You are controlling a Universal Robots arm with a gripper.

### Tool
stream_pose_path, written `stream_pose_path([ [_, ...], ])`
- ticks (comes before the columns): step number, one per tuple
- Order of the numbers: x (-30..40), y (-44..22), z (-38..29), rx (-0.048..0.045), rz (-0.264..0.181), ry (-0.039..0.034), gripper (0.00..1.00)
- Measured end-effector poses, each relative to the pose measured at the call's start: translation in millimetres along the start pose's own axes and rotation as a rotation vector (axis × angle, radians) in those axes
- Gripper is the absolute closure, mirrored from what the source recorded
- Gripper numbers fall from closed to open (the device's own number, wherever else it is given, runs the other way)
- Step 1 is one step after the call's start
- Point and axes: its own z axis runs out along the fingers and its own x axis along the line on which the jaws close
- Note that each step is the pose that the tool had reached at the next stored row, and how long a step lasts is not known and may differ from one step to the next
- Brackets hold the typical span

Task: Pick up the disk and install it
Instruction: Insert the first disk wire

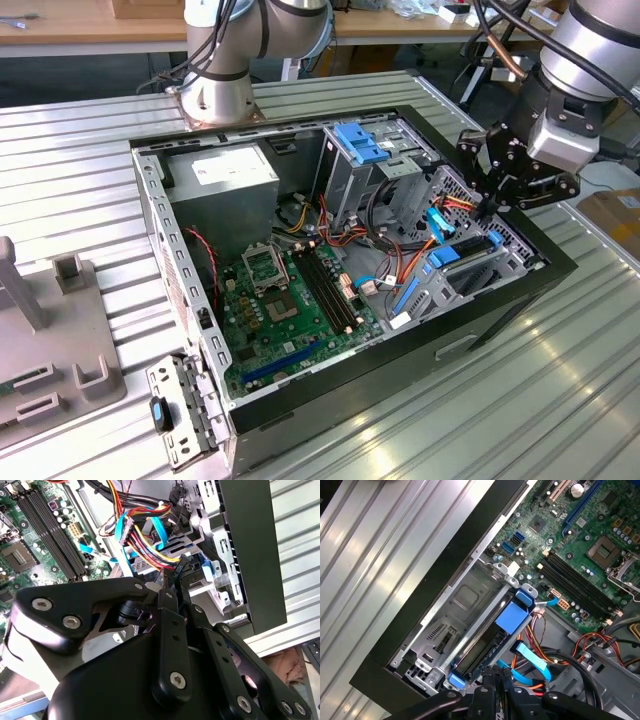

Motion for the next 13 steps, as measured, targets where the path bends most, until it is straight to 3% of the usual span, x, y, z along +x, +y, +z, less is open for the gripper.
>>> stream_pose_path([
  [3, 0.3, 0.2, -0.1, -0.0008, 0.025, 0.0022, 0.84],
  [13, 0.3, 0.2, 0.0, -0.0007, 0.026, 0.0022, 0.84],
])
